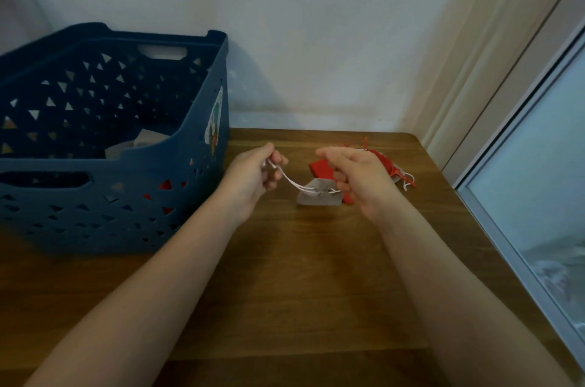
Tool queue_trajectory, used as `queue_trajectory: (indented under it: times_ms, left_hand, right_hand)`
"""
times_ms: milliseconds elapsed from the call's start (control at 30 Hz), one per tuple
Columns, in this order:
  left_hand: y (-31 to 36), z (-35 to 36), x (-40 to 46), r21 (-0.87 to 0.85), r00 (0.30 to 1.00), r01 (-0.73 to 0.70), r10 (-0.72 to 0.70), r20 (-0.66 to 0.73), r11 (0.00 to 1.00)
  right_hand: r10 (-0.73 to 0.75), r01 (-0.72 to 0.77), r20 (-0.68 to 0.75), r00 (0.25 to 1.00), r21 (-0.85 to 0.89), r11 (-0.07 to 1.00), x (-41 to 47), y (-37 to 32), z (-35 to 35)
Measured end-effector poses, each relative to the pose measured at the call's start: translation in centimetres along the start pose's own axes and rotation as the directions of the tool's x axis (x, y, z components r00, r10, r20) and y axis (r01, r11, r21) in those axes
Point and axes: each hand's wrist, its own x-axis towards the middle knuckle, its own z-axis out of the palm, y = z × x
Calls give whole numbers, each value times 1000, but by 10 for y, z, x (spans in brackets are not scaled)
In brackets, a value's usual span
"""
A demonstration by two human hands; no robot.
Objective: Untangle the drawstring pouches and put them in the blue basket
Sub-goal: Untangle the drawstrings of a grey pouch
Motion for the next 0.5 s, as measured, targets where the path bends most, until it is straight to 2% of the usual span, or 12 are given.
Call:
queue_trajectory:
  times_ms: [67, 133, 167, 233, 267, 333, 400, 467, 500]
  left_hand:
    - [8, 8, -9, 260, 990, -137, 126, 60, 956]
    - [14, 16, -15, 492, 953, -304, 258, 160, 815]
    - [15, 20, -16, 579, 926, -375, 319, 200, 724]
    - [18, 24, -18, 657, 872, -473, 419, 253, 587]
    - [19, 25, -19, 658, 849, -509, 452, 275, 555]
    - [20, 24, -19, 601, 829, -548, 476, 294, 582]
    - [16, 22, -17, 495, 856, -515, 447, 260, 700]
    - [9, 21, -15, 383, 922, -386, 337, 192, 839]
    - [5, 21, -13, 368, 950, -309, 263, 171, 877]
  right_hand:
    - [-121, 128, 49, 991, -185, 974, -3, -5, 11]
    - [-217, 256, 140, 966, -407, 877, -8, -8, 21]
    - [-229, 283, 171, 958, -463, 840, -9, -8, 25]
    - [-196, 250, 164, 967, -446, 859, -12, -13, 28]
    - [-175, 228, 161, 971, -413, 882, -14, -14, 28]
    - [-148, 197, 161, 976, -354, 914, -16, -15, 27]
    - [-156, 191, 143, 977, -283, 940, -15, -12, 26]
    - [-148, 163, 94, 985, -174, 971, -12, -8, 26]
    - [-128, 134, 72, 989, -84, 987, -11, -8, 26]
